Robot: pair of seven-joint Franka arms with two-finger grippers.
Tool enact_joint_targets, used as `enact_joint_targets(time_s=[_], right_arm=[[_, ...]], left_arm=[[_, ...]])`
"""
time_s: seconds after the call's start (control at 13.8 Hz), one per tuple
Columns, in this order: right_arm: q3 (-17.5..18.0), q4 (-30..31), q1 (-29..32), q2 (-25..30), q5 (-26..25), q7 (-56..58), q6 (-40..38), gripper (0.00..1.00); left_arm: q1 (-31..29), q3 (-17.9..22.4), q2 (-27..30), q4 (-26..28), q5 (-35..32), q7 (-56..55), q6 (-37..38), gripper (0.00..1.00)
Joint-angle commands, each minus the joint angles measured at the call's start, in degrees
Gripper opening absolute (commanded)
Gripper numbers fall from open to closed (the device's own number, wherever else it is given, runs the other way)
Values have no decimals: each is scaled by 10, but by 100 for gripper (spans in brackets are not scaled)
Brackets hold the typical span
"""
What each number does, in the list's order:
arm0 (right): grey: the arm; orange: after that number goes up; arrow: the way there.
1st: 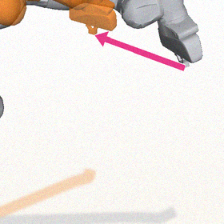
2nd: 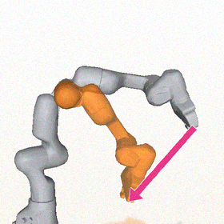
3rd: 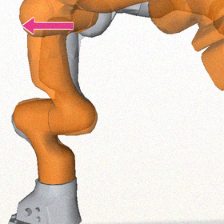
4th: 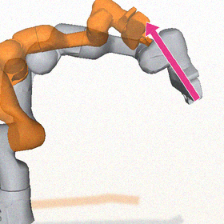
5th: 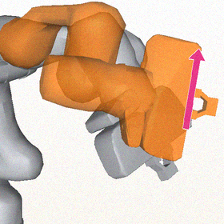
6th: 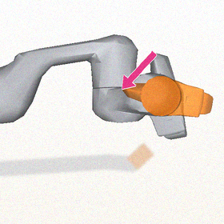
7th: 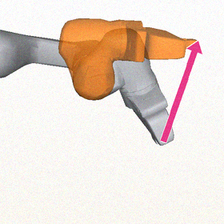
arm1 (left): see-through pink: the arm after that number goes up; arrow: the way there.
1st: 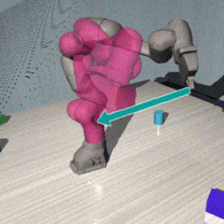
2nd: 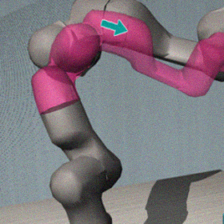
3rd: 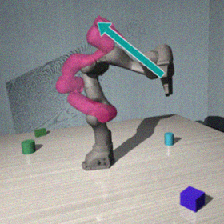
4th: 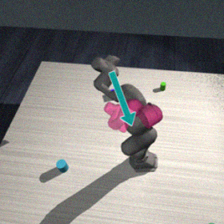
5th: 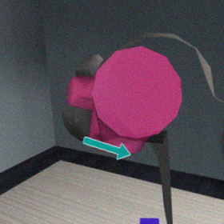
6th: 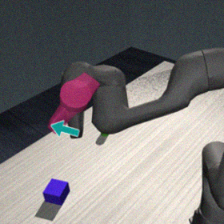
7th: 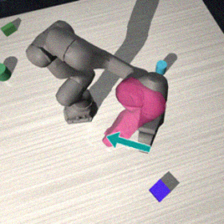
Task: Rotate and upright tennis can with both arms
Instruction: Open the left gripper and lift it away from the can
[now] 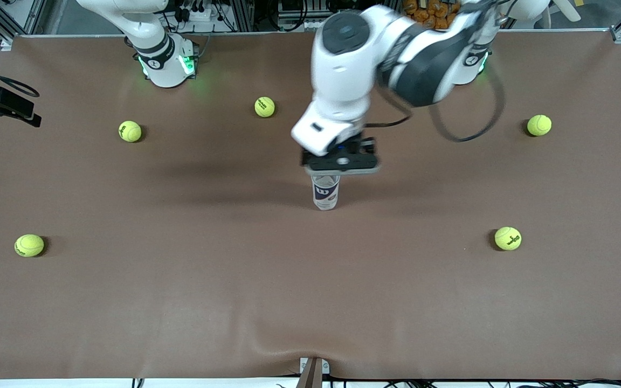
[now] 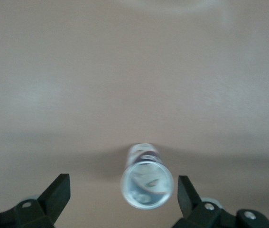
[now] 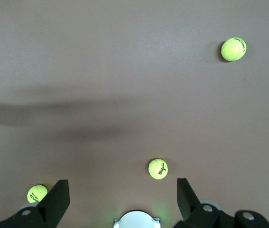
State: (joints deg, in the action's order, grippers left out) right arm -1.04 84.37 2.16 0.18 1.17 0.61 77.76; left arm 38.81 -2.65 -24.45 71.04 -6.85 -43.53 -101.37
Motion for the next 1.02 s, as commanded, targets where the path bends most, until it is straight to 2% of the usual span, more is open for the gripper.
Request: enact_joint_targets(time_s=[0.0,0.22,0.44,0.95], right_arm=[[-1,-13,-1,-6,8,-2,-5,100],[-1,-13,-1,-6,8,-2,-5,100],[-1,-13,-1,-7,8,-1,-5,100],[-1,-13,-1,-7,8,-1,-5,100]], left_arm=[[-50,-4,61,15,-4,28,58,100],[-108,-4,106,18,-8,58,113,100],[-182,-6,146,27,-1,190,167,100],[-317,-7,250,150,39,301,147,100]])
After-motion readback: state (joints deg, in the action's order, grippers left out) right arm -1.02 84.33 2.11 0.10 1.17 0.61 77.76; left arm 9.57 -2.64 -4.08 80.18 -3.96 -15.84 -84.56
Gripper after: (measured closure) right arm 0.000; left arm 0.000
